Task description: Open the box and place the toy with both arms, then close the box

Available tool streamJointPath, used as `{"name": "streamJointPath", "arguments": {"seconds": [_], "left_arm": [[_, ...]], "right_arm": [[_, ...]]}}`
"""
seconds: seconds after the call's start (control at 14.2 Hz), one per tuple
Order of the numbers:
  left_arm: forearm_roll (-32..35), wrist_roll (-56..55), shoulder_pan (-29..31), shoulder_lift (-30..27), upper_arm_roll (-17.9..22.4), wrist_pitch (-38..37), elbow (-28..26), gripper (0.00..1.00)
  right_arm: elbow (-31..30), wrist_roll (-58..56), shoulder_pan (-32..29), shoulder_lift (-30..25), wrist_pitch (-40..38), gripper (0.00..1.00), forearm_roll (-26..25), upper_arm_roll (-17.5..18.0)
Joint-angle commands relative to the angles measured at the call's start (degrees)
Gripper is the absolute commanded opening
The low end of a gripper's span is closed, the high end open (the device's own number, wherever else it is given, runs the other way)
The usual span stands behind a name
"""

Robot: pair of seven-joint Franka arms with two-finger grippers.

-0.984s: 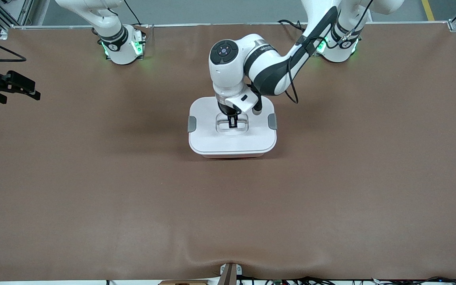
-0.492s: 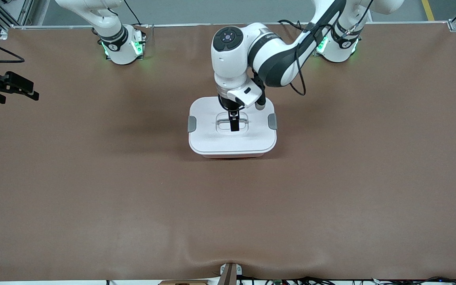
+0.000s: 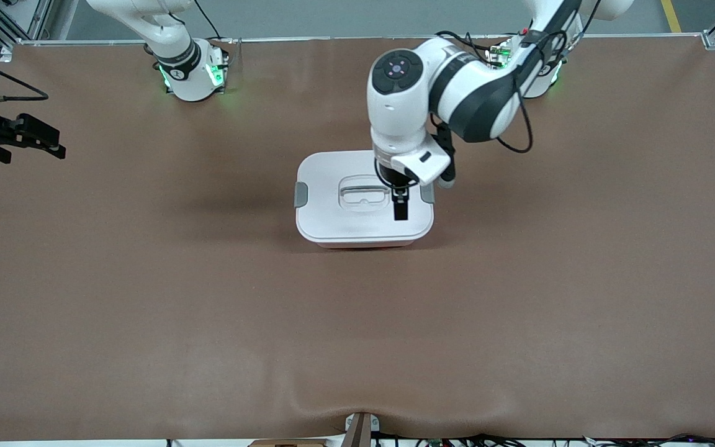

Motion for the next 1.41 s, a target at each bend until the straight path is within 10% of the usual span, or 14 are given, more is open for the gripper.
{"name": "streamJointPath", "arguments": {"seconds": [0.0,1.34], "left_arm": [[-0.9,7.8,3.8,-2.9,-0.5,-3.5,-0.5,1.00],[-4.2,52.7,21.9,-11.9,-0.1,-12.8,-0.5,1.00]], "right_arm": [[-0.7,1.1,-0.7,-0.7,0.3,1.00,-0.8,0.5],[-0.9,0.7,-0.8,-0.6,-2.2,1.00,0.1,0.1]]}}
